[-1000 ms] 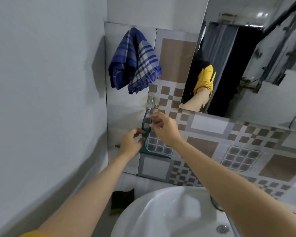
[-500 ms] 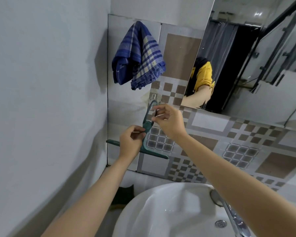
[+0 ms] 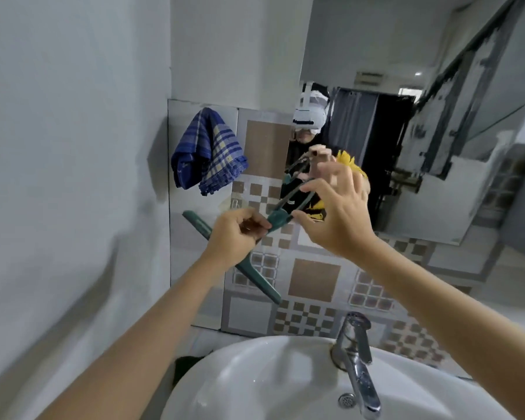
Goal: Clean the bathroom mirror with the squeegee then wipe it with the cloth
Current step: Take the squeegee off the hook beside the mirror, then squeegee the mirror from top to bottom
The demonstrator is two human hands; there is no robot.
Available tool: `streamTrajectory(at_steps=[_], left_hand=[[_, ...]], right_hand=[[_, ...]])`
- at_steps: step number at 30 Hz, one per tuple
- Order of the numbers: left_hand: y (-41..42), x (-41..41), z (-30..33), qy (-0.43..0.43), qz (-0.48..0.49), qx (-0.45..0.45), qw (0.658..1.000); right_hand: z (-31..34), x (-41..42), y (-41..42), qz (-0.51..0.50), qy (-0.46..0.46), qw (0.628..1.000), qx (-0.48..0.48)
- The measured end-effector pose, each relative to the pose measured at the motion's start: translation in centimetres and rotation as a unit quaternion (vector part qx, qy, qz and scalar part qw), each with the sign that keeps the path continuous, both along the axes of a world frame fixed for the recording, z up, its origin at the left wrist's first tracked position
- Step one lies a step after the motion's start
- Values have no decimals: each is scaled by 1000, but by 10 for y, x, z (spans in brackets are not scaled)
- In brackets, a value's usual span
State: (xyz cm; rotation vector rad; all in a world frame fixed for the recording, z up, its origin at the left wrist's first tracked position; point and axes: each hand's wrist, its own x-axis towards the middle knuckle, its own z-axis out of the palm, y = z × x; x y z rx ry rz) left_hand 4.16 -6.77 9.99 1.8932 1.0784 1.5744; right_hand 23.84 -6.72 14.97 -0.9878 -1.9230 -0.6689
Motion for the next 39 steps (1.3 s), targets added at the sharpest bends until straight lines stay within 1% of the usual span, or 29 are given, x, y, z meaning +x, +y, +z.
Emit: streamTrajectory(at_steps=[1, 2, 4, 5, 7, 9, 12, 15, 18, 20, 22, 23, 24, 27, 30, 33, 36, 39], left_hand=[[-5, 6, 10, 6, -12, -1, 1000], [-9, 12, 19, 15, -23, 3, 1000], [-16, 25, 38, 39, -41, 20, 998], [-19, 30, 46, 58, -47, 29, 997], [-25, 40, 62, 92, -56, 51, 993], [-29, 51, 77, 91, -69, 62, 992], [-33, 67, 98, 86, -85, 81, 989], [-35, 85, 118, 97, -99, 100, 985], [-36, 101, 139, 101, -99, 149, 979], [-32, 107, 153, 105, -52, 224, 968], [-23, 108, 166, 114, 33, 324, 939], [-18, 108, 172, 110, 68, 360, 924], [-11, 106, 178, 104, 95, 376, 916], [15, 94, 197, 102, 155, 366, 912], [46, 77, 209, 139, 218, 331, 908], [68, 60, 213, 203, 265, 269, 903], [82, 48, 213, 284, 263, 208, 898], [94, 43, 210, 352, 261, 191, 879]], right_hand=[[9, 8, -7, -1, -45, 999, 22], [18, 16, -12, 13, -88, 996, 25], [36, 32, -21, 45, -168, 985, -10], [44, 39, -24, 52, -195, 979, -27], [56, 55, -31, 42, -219, 975, -18], [68, 70, -39, 29, -229, 973, 3], [87, 88, -49, 43, -233, 971, -10], [105, 104, -54, 26, -237, 971, 0], [124, 117, -60, 2, -221, 975, 25], [138, 126, -59, -14, -201, 978, 47], [156, 135, -55, -35, -184, 980, 72], [167, 140, -51, -49, -173, 980, 86], [180, 143, -48, -64, -158, 980, 100], [222, 149, -38, -92, -97, 981, 140], [269, 143, -30, -109, -74, 978, 159], [311, 127, -23, -119, -73, 976, 169], [344, 107, -11, -118, -85, 975, 169], [368, 90, 5, -123, -100, 974, 164]])
